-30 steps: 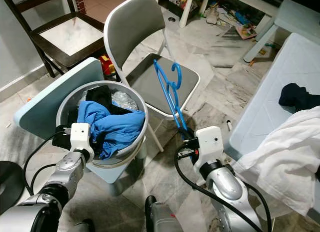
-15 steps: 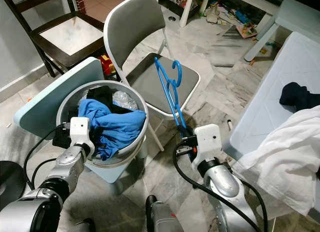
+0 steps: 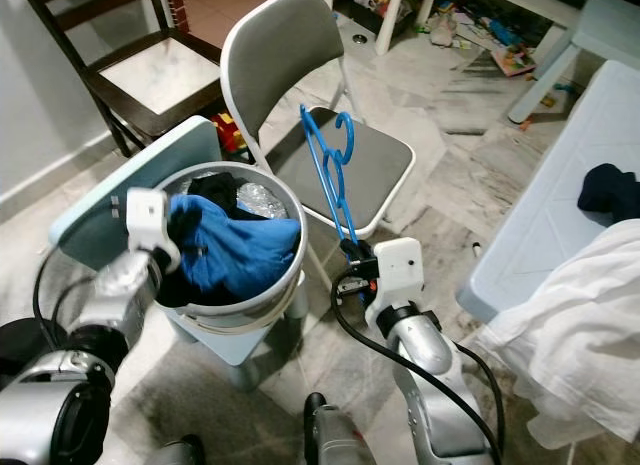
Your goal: Hang hanger
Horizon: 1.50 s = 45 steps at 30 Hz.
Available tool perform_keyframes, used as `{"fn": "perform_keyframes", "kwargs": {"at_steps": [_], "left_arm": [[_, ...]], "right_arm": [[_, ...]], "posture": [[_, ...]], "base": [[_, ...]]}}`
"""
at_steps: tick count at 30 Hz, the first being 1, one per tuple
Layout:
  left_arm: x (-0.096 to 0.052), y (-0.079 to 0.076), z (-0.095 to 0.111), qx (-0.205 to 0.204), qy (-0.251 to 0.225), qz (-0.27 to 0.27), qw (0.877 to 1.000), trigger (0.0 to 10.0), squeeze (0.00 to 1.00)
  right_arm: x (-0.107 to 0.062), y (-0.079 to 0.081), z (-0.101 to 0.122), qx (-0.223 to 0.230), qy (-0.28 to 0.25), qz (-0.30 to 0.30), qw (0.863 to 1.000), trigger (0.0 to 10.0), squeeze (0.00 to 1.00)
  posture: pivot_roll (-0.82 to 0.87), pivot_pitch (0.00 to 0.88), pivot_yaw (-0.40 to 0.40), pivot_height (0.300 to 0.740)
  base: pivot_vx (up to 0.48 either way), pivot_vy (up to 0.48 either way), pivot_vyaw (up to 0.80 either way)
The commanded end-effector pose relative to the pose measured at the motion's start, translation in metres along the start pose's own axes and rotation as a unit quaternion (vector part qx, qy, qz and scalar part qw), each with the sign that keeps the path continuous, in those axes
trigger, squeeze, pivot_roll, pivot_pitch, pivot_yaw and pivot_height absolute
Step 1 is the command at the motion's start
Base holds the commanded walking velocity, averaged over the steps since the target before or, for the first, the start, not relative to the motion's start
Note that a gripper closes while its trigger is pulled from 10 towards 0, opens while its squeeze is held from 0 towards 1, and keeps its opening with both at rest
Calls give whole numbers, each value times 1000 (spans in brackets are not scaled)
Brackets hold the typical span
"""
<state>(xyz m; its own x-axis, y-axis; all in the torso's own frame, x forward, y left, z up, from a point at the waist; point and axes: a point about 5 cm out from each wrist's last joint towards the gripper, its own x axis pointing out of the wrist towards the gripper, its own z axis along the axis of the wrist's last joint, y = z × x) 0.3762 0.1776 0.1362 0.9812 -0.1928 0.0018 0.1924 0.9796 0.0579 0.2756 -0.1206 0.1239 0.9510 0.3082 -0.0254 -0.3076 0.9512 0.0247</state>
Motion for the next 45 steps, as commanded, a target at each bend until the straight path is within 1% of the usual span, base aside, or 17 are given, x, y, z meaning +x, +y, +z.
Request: {"fn": "perform_keyframes", "kwargs": {"at_steps": [1, 5, 7, 9, 10, 12, 14, 19, 20, 25, 29, 36, 37, 38, 41, 43, 45], "left_arm": [[4, 0, 21, 31, -24, -23, 999, 0, 0], [6, 2, 36, 64, -36, -28, 997, 0, 0], [7, 6, 65, 95, -79, -26, 992, 0, 0], [6, 8, 91, 85, -131, -20, 988, 0, 0], [6, 8, 91, 85, -131, -20, 988, 0, 0], [3, 5, 131, 87, -220, -23, 971, 0, 0], [-1, 3, 164, 80, -282, -16, 956, 0, 0], [-3, -4, 199, 59, -349, -5, 935, 0, 0], [-3, -4, 199, 59, -349, -5, 935, 0, 0], [-9, -31, 216, 65, -382, -59, 920, 0, 0], [-11, -40, 213, 57, -381, -79, 919, 0, 0], [-10, -40, 206, 53, -364, -76, 927, 0, 0], [-9, -39, 204, 58, -354, -68, 931, 0, 0], [-8, -32, 198, 69, -338, -36, 938, 0, 0], [-12, -24, 196, 87, -342, -4, 936, 0, 0], [-19, -19, 199, 109, -364, 16, 925, 0, 0], [-20, -18, 198, 119, -364, 21, 923, 0, 0]], "right_arm": [[4, 1, 1, -1, -10, -1, 1000, 10000, 0], [11, 2, 2, 0, -18, 0, 1000, 10000, 0], [19, 2, 2, 2, -25, -2, 1000, 10000, 0], [23, 3, 2, 2, -30, -3, 1000, 10000, 0], [23, 3, 2, 2, -30, -3, 1000, 10000, 0], [28, 3, 3, 3, -36, -2, 999, 10000, 0], [32, 4, 2, 2, -39, -1, 999, 10000, 0], [36, 4, 1, 1, -44, -5, 999, 10000, 0], [36, 4, 1, 1, -44, -5, 999, 10000, 0], [37, 2, -1, 1, -50, -15, 999, 10000, 0], [37, 0, -4, 0, -51, -20, 999, 10000, 0], [36, 0, -6, 0, -51, -20, 999, 10000, 0], [37, 1, -6, -1, -50, -19, 999, 10000, 0], [39, 1, -6, -3, -50, -16, 999, 10000, 0], [40, 2, -5, -4, -50, -13, 999, 10000, 0], [42, 1, -5, -6, -51, -13, 999, 10000, 0], [42, 0, -5, -6, -52, -13, 999, 10000, 0]], "posture": [[-182, 138, -25, 740], [-168, 121, -16, 740], [-144, 94, -3, 740], [-137, 83, 0, 740], [-137, 83, 0, 740], [-126, 73, 4, 740], [-121, 66, 9, 740], [-124, 56, 17, 740], [-124, 56, 17, 740], [-131, 53, 29, 740], [-131, 53, 31, 740], [-125, 53, 26, 740], [-120, 55, 23, 740], [-111, 54, 14, 740], [-109, 55, 12, 740], [-106, 57, 12, 740], [-106, 57, 12, 740]], "base": [[0, 0, 0], [0, 0, 0], [0, 0, 0], [0, 0, 0], [0, 0, 0], [0, 0, 0], [0, 0, 0], [0, 0, 0], [0, 0, 0], [0, 0, 0], [0, 0, 0], [0, 0, 0], [0, 0, 0], [0, 0, 0], [0, 0, 0], [0, 0, 0], [0, 0, 0]]}}
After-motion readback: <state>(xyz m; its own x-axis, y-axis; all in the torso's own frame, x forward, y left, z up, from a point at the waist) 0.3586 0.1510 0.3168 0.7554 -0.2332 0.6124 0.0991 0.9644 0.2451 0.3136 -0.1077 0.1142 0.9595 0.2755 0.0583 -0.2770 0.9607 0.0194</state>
